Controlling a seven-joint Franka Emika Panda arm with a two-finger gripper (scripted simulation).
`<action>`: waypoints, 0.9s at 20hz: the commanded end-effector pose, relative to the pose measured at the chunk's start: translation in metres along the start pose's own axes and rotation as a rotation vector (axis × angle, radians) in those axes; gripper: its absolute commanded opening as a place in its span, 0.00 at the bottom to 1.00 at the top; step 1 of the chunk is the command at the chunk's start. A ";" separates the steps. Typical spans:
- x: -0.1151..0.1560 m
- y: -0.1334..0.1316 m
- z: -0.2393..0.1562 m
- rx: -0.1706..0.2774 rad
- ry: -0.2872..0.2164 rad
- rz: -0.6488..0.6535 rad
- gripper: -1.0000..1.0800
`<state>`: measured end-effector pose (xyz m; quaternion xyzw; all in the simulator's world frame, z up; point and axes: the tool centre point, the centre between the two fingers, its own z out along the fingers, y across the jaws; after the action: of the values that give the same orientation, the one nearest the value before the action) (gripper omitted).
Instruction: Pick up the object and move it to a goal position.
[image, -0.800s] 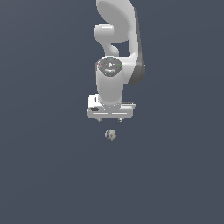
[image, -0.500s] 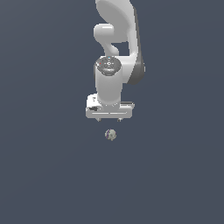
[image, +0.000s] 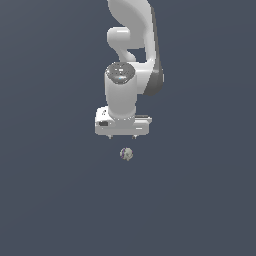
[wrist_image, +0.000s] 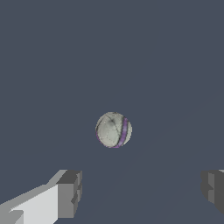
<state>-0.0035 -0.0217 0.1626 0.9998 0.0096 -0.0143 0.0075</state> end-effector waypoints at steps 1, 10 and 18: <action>0.000 -0.001 0.002 0.001 0.000 0.011 0.96; 0.005 -0.006 0.024 0.008 0.008 0.133 0.96; 0.010 -0.013 0.054 0.016 0.018 0.308 0.96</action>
<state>0.0043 -0.0105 0.1134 0.9918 -0.1277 -0.0053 0.0020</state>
